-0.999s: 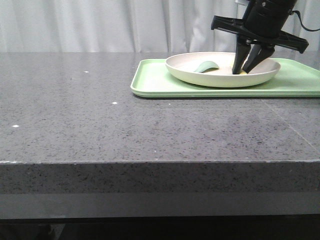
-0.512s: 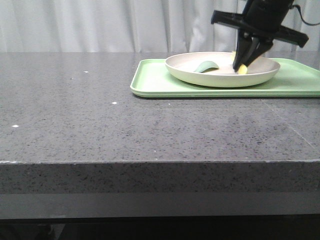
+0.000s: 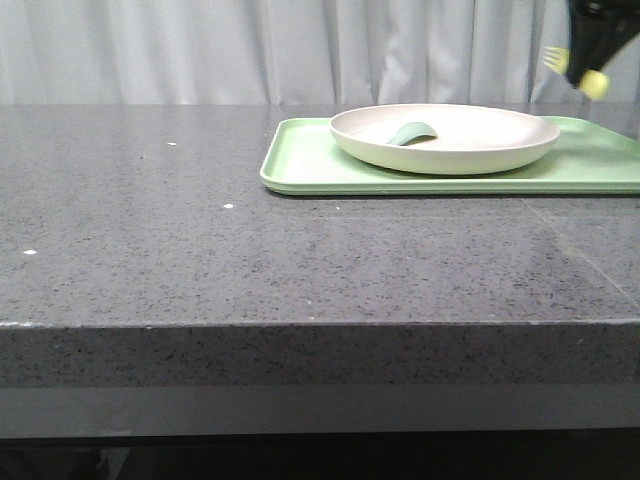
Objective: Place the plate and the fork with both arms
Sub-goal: 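Lift the fork with the right gripper and set it beside the plate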
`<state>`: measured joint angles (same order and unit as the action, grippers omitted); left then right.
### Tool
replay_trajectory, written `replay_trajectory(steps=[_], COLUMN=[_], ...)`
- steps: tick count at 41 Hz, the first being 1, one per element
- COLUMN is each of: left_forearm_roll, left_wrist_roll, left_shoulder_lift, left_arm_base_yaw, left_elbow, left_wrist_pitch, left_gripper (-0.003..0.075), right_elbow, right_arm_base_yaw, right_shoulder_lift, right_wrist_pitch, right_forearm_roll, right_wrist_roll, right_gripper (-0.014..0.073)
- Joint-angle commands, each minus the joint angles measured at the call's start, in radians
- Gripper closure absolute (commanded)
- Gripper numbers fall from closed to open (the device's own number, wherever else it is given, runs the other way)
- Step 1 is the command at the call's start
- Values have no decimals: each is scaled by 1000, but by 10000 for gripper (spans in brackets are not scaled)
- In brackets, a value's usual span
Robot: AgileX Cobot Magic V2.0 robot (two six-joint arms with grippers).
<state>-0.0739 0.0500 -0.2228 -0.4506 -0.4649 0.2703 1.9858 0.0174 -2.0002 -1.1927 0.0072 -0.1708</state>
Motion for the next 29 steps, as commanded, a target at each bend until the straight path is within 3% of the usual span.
replay_trajectory(steps=[1, 16, 23, 29], left_forearm_roll=[-1, -1, -1, -1], left_wrist_roll=[2, 2, 2, 2], left_shoulder_lift=[-10, -10, -10, -10], left_arm_base_yaw=[2, 2, 2, 2], left_elbow=[-25, -25, -25, -25], left_wrist_pitch=[-74, -74, -74, -74], left_gripper=[738, 738, 738, 738], right_elbow=[29, 20, 20, 20], right_arm_base_yaw=[-7, -7, -10, -10], right_shoulder_lift=[29, -26, -47, -55], right_wrist_pitch=[-20, -13, -14, -14], right_forearm_roll=[-49, -150, -140, -129], right_wrist_roll=[46, 46, 46, 45], right_gripper=[627, 626, 620, 505])
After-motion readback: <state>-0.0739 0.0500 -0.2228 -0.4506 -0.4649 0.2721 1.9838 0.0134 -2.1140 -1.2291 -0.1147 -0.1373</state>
